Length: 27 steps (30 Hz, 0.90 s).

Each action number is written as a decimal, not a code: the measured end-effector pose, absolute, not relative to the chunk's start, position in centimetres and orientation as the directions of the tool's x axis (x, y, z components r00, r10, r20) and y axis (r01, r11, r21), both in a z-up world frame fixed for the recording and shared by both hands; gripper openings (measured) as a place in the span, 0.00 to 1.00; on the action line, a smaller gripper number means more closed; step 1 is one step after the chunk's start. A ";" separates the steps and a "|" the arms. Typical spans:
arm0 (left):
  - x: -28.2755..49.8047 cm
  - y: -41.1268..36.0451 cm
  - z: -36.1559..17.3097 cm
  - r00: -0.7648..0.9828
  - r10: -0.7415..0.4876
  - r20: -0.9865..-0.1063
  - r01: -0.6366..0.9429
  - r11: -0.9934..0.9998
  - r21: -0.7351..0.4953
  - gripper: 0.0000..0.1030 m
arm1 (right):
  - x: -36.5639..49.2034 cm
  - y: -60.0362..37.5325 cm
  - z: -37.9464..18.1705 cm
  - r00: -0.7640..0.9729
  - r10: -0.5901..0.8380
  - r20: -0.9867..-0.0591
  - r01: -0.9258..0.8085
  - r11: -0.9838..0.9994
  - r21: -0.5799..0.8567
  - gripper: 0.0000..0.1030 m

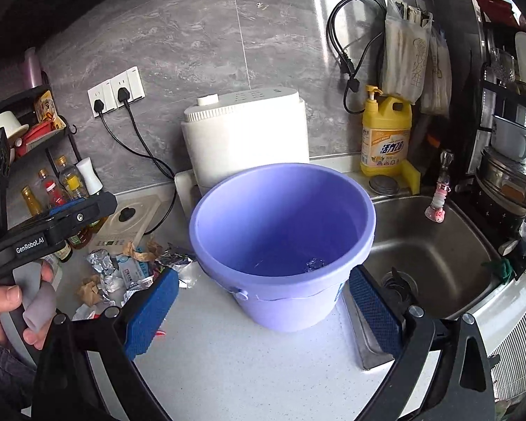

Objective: Collect trash
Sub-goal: 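Open the left tool to drop the blister pack into the bucket while the right tool returns, then lower the left tool onto the white plastic bag and close on it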

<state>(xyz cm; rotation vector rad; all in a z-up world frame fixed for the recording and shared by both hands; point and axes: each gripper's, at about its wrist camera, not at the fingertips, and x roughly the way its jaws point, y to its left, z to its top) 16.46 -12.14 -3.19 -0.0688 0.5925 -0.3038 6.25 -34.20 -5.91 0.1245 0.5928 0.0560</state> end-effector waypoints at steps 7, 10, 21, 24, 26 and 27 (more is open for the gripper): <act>14.0 -7.6 -3.8 0.803 -0.198 -0.562 0.139 0.979 -0.147 0.94 | 6.8 -30.5 -6.2 0.829 0.166 -0.533 -0.112 0.985 0.132 0.92; 13.2 -5.8 -4.5 0.797 -0.162 -0.581 0.090 0.984 -0.151 0.94 | 7.0 -29.0 -6.5 0.818 0.209 -0.536 -0.163 0.978 0.132 0.92; 10.0 -0.1 -7.3 0.759 -0.079 -0.646 -0.055 0.981 -0.185 0.94 | 7.9 -23.2 -9.0 0.739 0.320 -0.593 -0.324 0.940 0.104 0.92; 9.3 1.2 -8.3 0.743 -0.073 -0.666 -0.084 0.976 -0.201 0.89 | 8.2 -21.9 -9.9 0.715 0.340 -0.611 -0.353 0.930 0.103 0.92; 9.2 2.1 -9.3 0.724 -0.069 -0.687 -0.104 0.973 -0.207 0.82 | 8.4 -21.3 -10.4 0.702 0.346 -0.623 -0.362 0.926 0.107 0.92; 9.1 2.5 -9.9 0.713 -0.068 -0.698 -0.112 0.971 -0.210 0.79 | 8.6 -21.0 -10.7 0.693 0.351 -0.630 -0.366 0.924 0.112 0.92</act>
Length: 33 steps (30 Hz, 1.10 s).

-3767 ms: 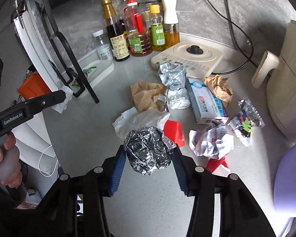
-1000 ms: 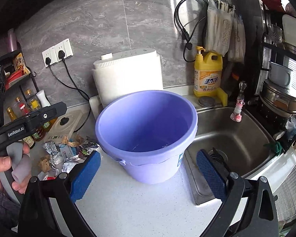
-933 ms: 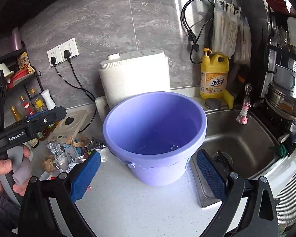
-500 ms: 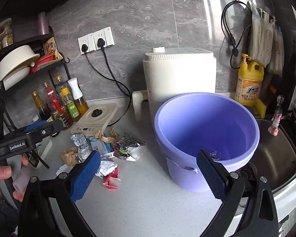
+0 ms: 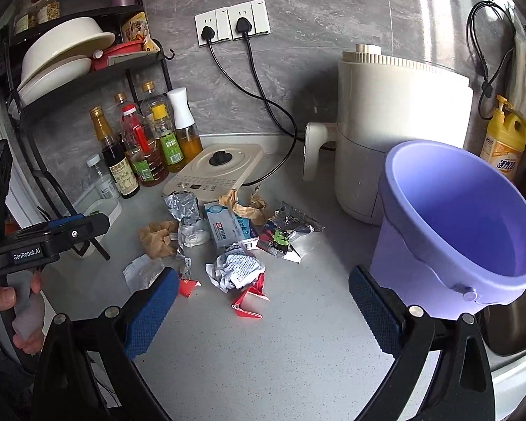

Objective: Collect trash
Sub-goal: 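Lower the left tool onto the white plastic bag and close on it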

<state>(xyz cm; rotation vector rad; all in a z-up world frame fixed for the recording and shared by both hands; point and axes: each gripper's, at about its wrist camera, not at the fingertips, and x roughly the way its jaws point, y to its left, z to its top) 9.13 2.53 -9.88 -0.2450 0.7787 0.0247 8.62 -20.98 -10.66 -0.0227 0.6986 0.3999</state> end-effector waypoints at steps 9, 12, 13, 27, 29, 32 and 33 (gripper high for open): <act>9.7 3.8 -14.8 0.631 -0.088 -0.771 -0.117 0.971 -0.207 0.65 | 9.7 -18.0 -13.5 0.617 0.359 -0.700 -0.407 0.907 0.106 0.84; 10.0 3.2 -15.8 0.616 -0.122 -0.778 -0.084 0.972 -0.219 0.65 | 9.8 -17.3 -14.4 0.598 0.354 -0.719 -0.410 0.906 0.104 0.82; 10.0 2.9 -16.1 0.612 -0.125 -0.781 -0.074 0.974 -0.213 0.65 | 9.9 -17.2 -14.7 0.595 0.351 -0.723 -0.408 0.907 0.105 0.82; 10.4 1.4 -20.7 0.566 -0.095 -0.819 -0.043 0.988 -0.145 0.11 | 13.1 -16.4 -19.2 0.543 0.300 -0.784 -0.359 0.927 0.106 0.75; 9.7 1.8 -20.4 0.589 -0.089 -0.803 -0.059 0.986 -0.153 0.04 | 13.6 -16.4 -19.6 0.539 0.302 -0.786 -0.358 0.927 0.111 0.74; 8.5 2.4 -19.4 0.629 -0.077 -0.774 -0.087 0.982 -0.168 0.03 | 14.3 -16.2 -20.3 0.529 0.304 -0.792 -0.358 0.926 0.117 0.71; 8.2 2.5 -19.1 0.639 -0.074 -0.766 -0.093 0.981 -0.172 0.03 | 14.5 -16.2 -20.5 0.523 0.308 -0.794 -0.359 0.925 0.122 0.71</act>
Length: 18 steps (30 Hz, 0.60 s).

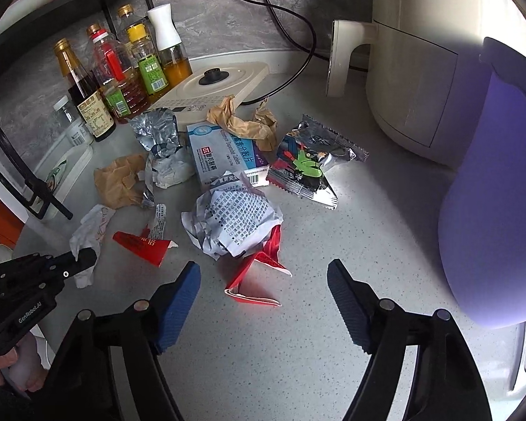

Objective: Collect trash
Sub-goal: 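Lower the left tool onto the white plastic bag and close on it, then close the right tool on the red-and-white paper strip while the left tool lifts the bag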

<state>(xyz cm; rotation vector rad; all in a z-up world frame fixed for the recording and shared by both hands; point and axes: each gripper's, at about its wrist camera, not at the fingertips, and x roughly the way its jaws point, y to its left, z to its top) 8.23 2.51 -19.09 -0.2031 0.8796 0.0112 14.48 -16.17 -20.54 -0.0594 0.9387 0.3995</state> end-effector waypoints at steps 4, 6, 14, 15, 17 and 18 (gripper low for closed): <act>7.6 2.8 -17.5 0.681 -0.065 -0.729 -0.111 0.975 -0.190 0.03 | 15.0 -15.8 -21.3 0.516 0.317 -0.796 -0.367 0.921 0.129 0.70; 7.5 2.8 -16.7 0.704 -0.062 -0.708 -0.116 0.973 -0.200 0.03 | 15.2 -15.5 -21.7 0.505 0.320 -0.802 -0.373 0.919 0.131 0.65; 8.3 2.5 -14.0 0.764 -0.054 -0.643 -0.123 0.966 -0.228 0.03 | 15.4 -15.2 -22.9 0.467 0.341 -0.816 -0.399 0.905 0.150 0.31; 8.4 2.4 -13.7 0.770 -0.053 -0.636 -0.121 0.966 -0.227 0.03 | 15.3 -15.3 -22.8 0.470 0.346 -0.812 -0.398 0.904 0.154 0.30; 8.6 2.3 -13.3 0.776 -0.051 -0.629 -0.123 0.965 -0.231 0.03 | 15.1 -15.8 -22.4 0.485 0.349 -0.802 -0.400 0.904 0.152 0.30; 8.7 2.3 -13.1 0.780 -0.052 -0.624 -0.122 0.965 -0.233 0.03 | 15.0 -16.1 -22.2 0.488 0.350 -0.800 -0.397 0.905 0.153 0.29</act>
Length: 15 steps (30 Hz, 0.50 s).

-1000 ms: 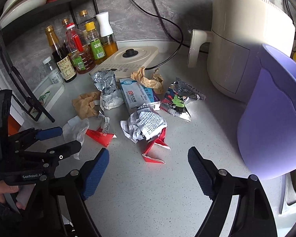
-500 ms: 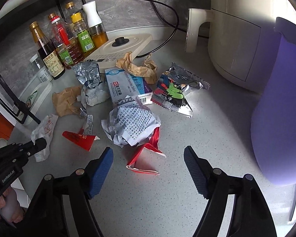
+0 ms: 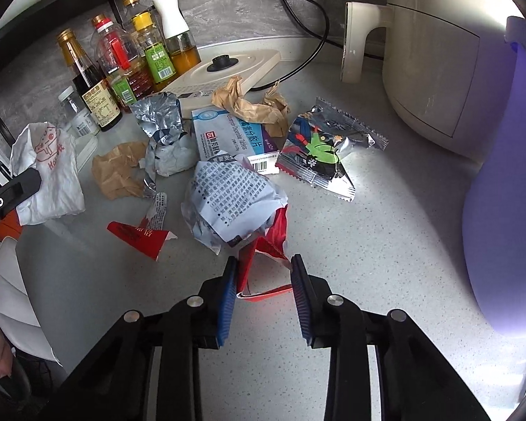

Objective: Collect trash
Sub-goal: 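Close the right tool on the red-and-white paper strip while the left tool lifts the bag, then carry both items over the purple bucket while the right tool releases the paper strip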

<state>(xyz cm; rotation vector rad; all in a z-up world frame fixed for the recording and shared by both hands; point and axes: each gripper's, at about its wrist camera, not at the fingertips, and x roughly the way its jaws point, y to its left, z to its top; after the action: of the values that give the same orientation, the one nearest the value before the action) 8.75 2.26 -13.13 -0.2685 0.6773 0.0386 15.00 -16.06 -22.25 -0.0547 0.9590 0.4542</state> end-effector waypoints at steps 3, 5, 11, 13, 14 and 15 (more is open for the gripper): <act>9.2 1.8 -12.3 0.794 -0.053 -0.606 -0.111 0.967 -0.230 0.03 | 14.9 -17.1 -21.4 0.500 0.357 -0.789 -0.385 0.908 0.167 0.29; 9.7 1.4 -11.7 0.802 -0.058 -0.594 -0.102 0.968 -0.231 0.03 | 14.8 -17.8 -20.6 0.518 0.360 -0.776 -0.378 0.910 0.170 0.29; 11.2 0.1 -9.5 0.828 -0.069 -0.557 -0.072 0.971 -0.227 0.03 | 14.6 -19.9 -16.8 0.592 0.359 -0.721 -0.369 0.917 0.154 0.29; 11.8 -0.3 -8.5 0.840 -0.074 -0.538 -0.057 0.973 -0.224 0.03 | 14.7 -20.5 -15.1 0.621 0.367 -0.693 -0.369 0.916 0.154 0.29; 12.1 -0.6 -7.9 0.846 -0.075 -0.527 -0.048 0.975 -0.217 0.03 | 14.8 -20.7 -14.1 0.636 0.372 -0.676 -0.369 0.916 0.157 0.29; 12.3 -0.9 -7.3 0.853 -0.079 -0.516 -0.040 0.976 -0.215 0.03 | 14.8 -21.0 -13.2 0.649 0.378 -0.660 -0.370 0.915 0.161 0.29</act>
<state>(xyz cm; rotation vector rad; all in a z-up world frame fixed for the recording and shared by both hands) 12.34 -0.89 -7.30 -0.2226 0.5504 -0.0209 14.85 -21.00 -13.17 0.0123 0.7525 0.4249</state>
